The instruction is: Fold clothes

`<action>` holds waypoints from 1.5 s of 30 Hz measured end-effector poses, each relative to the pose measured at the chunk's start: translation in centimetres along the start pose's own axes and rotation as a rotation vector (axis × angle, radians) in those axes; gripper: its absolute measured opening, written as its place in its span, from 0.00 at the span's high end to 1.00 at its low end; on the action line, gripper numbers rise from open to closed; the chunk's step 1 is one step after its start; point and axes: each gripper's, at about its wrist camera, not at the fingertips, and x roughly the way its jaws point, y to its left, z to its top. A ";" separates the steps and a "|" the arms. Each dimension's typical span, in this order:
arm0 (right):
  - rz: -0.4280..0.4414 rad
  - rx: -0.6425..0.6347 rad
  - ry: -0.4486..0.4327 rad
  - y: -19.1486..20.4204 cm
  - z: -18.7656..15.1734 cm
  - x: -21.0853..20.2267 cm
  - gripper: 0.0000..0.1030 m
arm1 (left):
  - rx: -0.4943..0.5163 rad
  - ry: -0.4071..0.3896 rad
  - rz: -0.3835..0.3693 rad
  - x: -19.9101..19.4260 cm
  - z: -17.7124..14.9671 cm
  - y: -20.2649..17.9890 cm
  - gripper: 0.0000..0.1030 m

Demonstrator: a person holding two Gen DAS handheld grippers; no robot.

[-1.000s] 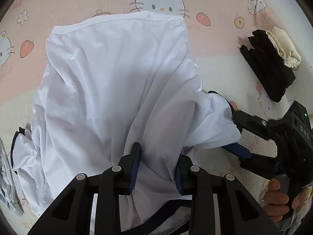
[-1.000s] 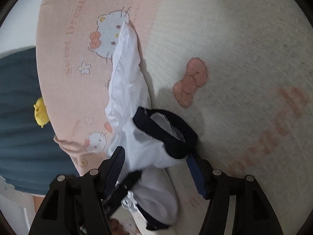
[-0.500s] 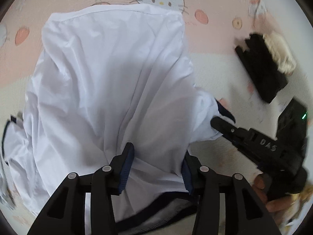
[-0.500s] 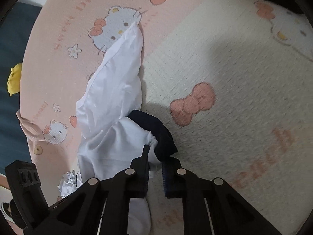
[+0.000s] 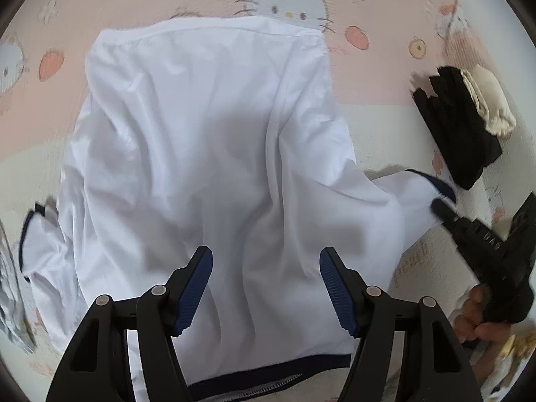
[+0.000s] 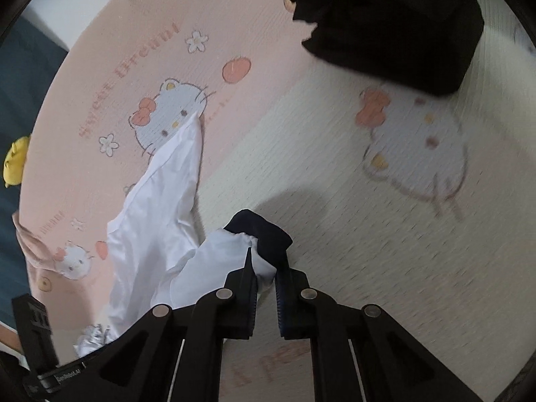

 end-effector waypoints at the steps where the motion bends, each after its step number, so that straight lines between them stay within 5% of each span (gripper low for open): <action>1: 0.003 -0.006 -0.012 -0.3 0.3 -0.6 0.93 | 0.016 -0.002 0.010 0.0 0.0 -0.2 0.38; 9: 0.011 -0.061 -0.101 -0.8 1.5 -4.9 0.93 | 0.170 -0.026 0.087 0.3 -0.2 -3.2 0.38; 15: 0.157 0.098 0.053 -2.8 0.4 -3.0 0.91 | 0.267 -0.045 0.107 0.1 -0.6 -5.7 0.38; 17: 0.174 0.115 0.115 -3.0 0.0 -2.1 0.80 | 0.273 -0.032 0.084 0.4 -0.8 -6.4 0.38; 19: 0.166 0.104 0.142 -2.8 -0.5 -1.6 0.58 | 0.251 0.002 0.037 1.1 -0.7 -6.6 0.38; 23: 0.189 0.077 0.185 -1.8 -1.3 -1.1 0.55 | 0.202 0.074 -0.043 2.3 -0.7 -6.6 0.38; 25: 0.206 0.070 0.215 -1.3 -1.8 -0.7 0.55 | 0.182 0.081 -0.023 2.5 -0.7 -6.3 0.38; 34: 0.114 -0.215 0.163 3.8 -4.8 -2.8 0.40 | 0.144 -0.003 0.060 -1.4 -2.5 -2.2 0.38; 39: 0.166 -0.295 0.164 5.7 -6.9 -3.1 0.34 | 0.219 -0.015 0.153 -2.2 -5.3 -1.2 0.38; 45: 0.114 -0.405 0.186 7.4 -9.0 -2.0 0.34 | 0.365 -0.009 0.230 -1.8 -8.6 -1.4 0.38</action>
